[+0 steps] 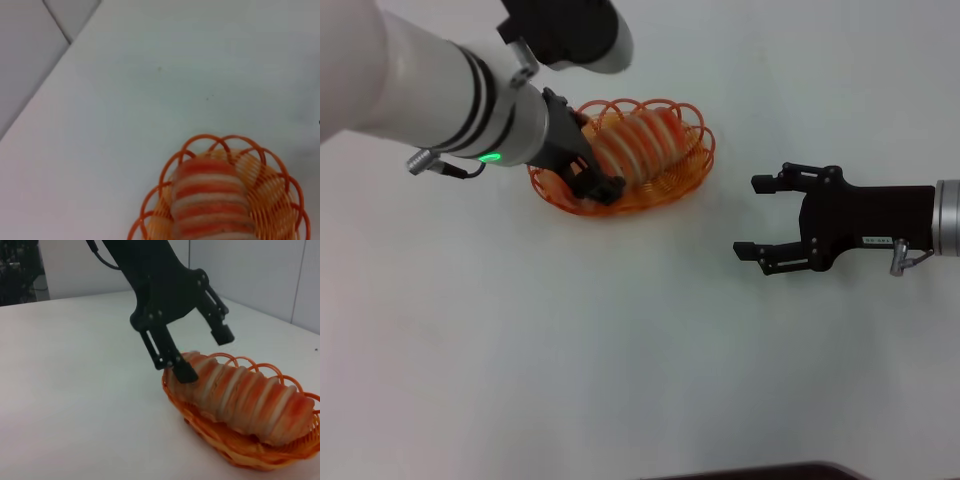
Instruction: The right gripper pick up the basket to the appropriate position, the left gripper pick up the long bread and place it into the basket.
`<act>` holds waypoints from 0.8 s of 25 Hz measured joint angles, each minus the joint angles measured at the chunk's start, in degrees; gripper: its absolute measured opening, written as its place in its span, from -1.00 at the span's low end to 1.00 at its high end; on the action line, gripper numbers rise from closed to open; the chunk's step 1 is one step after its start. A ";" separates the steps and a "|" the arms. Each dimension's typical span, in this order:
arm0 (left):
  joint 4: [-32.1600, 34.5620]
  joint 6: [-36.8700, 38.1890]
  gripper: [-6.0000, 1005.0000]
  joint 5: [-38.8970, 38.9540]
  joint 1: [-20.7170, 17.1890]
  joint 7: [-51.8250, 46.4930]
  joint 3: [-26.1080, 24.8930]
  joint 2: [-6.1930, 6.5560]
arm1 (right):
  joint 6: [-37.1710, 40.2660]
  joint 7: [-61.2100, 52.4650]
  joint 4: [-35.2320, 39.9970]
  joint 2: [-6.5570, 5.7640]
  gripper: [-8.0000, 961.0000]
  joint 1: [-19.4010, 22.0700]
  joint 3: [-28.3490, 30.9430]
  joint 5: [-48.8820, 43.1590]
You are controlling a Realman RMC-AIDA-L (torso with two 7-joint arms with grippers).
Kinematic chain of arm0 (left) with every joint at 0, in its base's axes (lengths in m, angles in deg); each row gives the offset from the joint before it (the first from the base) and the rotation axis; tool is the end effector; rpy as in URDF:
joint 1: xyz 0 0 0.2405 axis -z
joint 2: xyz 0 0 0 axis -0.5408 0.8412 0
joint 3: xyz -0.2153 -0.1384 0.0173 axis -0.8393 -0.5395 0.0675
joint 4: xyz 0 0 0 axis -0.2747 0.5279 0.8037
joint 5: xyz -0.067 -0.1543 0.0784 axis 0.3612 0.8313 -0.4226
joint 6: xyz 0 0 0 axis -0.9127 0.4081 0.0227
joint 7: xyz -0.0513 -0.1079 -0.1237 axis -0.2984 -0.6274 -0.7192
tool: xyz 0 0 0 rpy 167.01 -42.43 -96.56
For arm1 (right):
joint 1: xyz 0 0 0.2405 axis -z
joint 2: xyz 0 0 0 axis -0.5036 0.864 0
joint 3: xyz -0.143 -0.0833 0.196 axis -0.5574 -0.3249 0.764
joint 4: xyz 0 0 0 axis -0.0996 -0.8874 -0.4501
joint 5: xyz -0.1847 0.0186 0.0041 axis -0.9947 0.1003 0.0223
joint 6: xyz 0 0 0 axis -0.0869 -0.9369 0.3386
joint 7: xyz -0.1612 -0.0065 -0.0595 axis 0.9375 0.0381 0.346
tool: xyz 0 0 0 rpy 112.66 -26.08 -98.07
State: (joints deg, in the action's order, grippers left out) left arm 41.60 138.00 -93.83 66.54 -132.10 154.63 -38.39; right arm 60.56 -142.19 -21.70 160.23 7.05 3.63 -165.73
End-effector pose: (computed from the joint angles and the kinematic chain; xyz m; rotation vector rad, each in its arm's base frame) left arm -0.1342 0.3405 -0.0987 -2.6405 -0.2717 0.3835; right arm 0.2910 0.2847 -0.0455 -2.7310 0.3674 0.4365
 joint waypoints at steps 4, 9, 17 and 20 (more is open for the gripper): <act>4.35 -2.86 0.59 6.40 -4.76 1.33 -3.87 0.09 | -0.01 0.02 0.00 0.01 0.94 -0.09 0.23 0.00; 4.85 -3.39 0.86 26.72 -11.78 13.02 -14.99 0.16 | 0.11 0.07 0.00 0.01 0.94 -0.04 0.18 1.16; -15.46 18.92 0.86 51.03 -17.09 45.16 -43.89 0.53 | 0.98 0.11 0.29 -0.16 0.94 -0.12 0.47 1.55; -25.93 25.27 0.86 50.96 -18.09 57.42 -54.25 1.47 | 1.00 0.15 0.37 -0.17 0.94 -0.11 0.54 1.58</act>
State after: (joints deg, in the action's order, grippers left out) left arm 15.67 163.26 -42.88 48.45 -74.68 100.37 -36.93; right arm 61.55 -142.04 -21.33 160.06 6.94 4.17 -164.15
